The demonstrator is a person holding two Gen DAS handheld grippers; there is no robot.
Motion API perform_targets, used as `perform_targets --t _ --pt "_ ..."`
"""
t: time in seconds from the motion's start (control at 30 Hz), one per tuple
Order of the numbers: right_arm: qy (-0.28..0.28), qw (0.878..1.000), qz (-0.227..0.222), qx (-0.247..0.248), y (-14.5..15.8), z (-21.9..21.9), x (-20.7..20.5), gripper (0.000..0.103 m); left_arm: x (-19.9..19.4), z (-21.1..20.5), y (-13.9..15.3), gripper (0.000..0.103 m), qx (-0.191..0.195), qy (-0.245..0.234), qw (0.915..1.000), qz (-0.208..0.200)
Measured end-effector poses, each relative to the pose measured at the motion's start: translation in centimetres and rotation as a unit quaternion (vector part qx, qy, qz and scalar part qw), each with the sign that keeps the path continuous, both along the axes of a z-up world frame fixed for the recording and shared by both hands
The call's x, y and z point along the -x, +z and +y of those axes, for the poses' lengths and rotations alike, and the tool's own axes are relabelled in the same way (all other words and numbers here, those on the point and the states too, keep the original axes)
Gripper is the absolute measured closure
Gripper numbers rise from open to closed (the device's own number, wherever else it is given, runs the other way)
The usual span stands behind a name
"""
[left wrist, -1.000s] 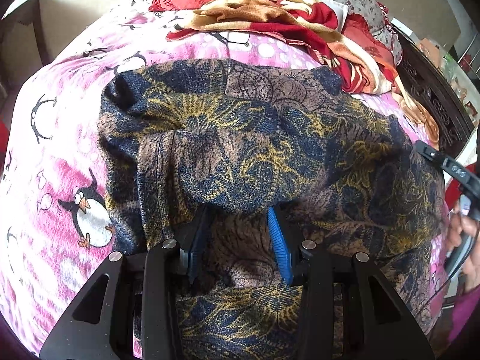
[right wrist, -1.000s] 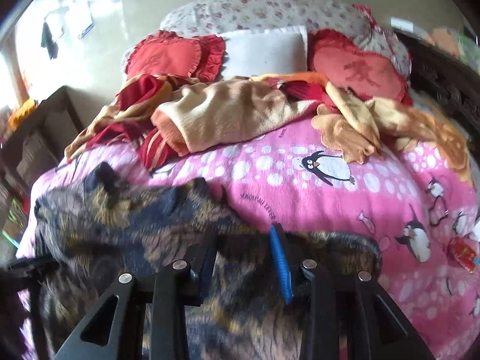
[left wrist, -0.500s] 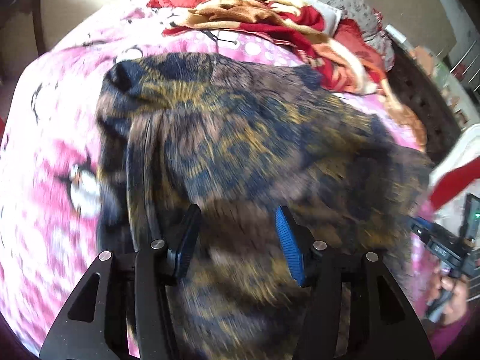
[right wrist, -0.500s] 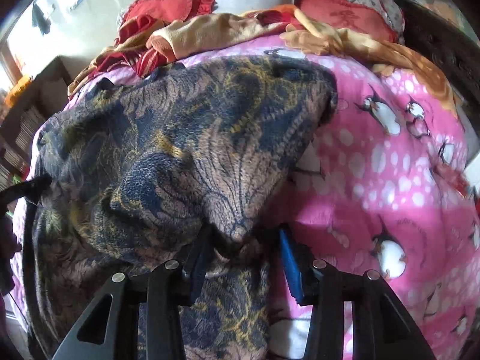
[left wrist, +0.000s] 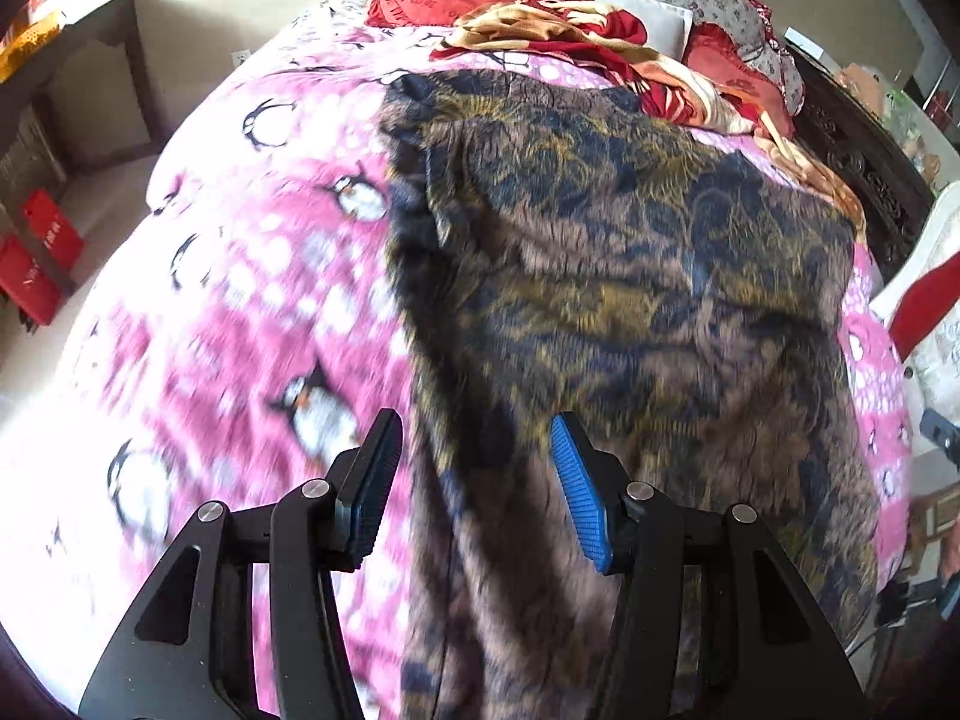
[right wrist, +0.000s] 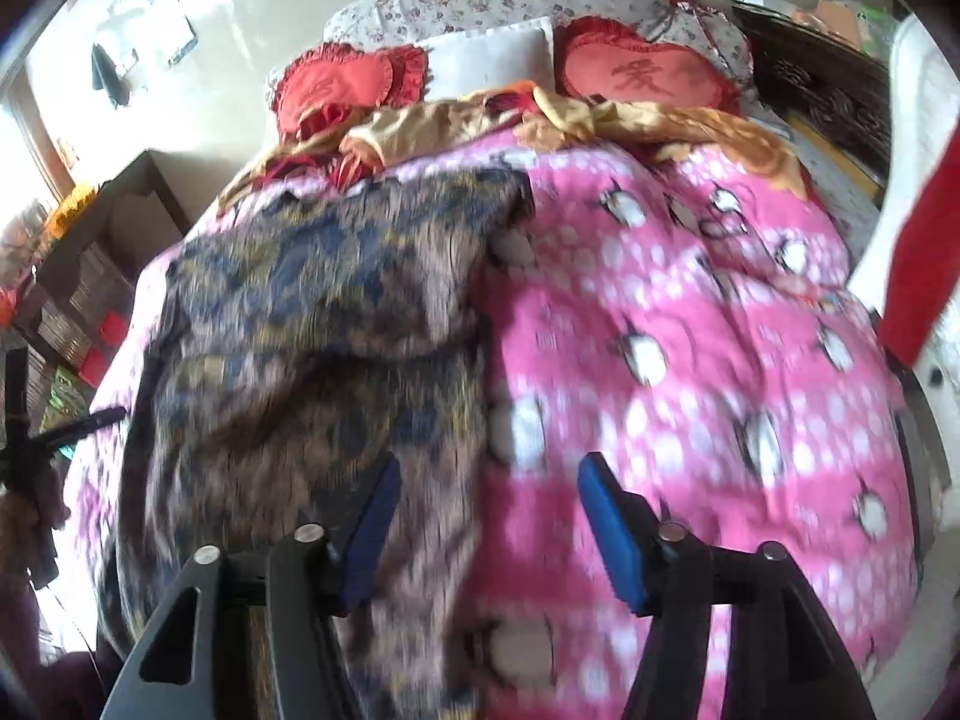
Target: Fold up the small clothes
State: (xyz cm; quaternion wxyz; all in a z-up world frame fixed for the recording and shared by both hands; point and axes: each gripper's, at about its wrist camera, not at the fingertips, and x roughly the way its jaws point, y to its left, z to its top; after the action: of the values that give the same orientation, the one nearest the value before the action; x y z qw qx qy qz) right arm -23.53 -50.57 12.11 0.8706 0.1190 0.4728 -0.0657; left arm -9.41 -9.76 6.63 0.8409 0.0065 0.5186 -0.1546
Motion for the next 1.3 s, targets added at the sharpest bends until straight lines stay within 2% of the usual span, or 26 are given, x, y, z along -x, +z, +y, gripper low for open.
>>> perform_targets --t 0.2,0.37,0.47,0.67,0.87,0.97,1.03,1.17,1.23,1.3 --pt "0.023 0.999 0.042 0.008 -2.6 3.0 5.0 0.038 3.7 0.2 0.2 0.051 -0.018 -0.017 0.9996 -0.011" --pt "0.016 0.998 0.057 -0.005 -4.5 3.9 7.4 0.038 5.8 0.7 0.2 0.051 -0.022 -0.023 0.9994 -0.015" --pt "0.013 0.998 0.061 0.005 -4.9 4.5 8.4 0.038 6.9 1.2 0.0 0.051 -0.021 -0.024 0.9994 -0.012" --pt "-0.002 0.999 0.054 0.006 -5.0 4.7 10.5 0.034 9.5 3.5 -1.2 0.051 -0.003 -0.037 0.9992 0.016" --pt "-0.014 0.999 0.039 -0.032 -5.6 4.4 12.6 0.034 12.0 7.0 -3.0 0.051 0.014 -0.020 0.9976 0.065" --pt "-0.014 0.998 0.033 -0.059 -6.0 4.3 12.7 0.034 13.1 7.4 -4.2 0.051 0.037 -0.024 0.9934 0.106" --pt "-0.016 0.997 0.029 -0.070 -6.3 4.1 12.6 0.034 13.7 6.8 -4.6 0.051 0.031 -0.033 0.9932 0.107" --pt "-0.019 0.996 0.027 -0.088 -6.5 3.7 12.5 0.034 14.1 5.5 -4.9 0.051 -0.009 -0.054 0.9942 0.093" --pt "-0.016 0.995 0.027 -0.091 -6.5 3.5 12.7 0.034 13.9 5.1 -5.1 0.050 -0.009 -0.054 0.9939 0.096" --pt "-0.007 0.995 0.023 -0.098 -6.5 3.5 12.9 0.034 13.5 4.9 -5.2 0.045 -0.003 -0.054 0.9936 0.100"
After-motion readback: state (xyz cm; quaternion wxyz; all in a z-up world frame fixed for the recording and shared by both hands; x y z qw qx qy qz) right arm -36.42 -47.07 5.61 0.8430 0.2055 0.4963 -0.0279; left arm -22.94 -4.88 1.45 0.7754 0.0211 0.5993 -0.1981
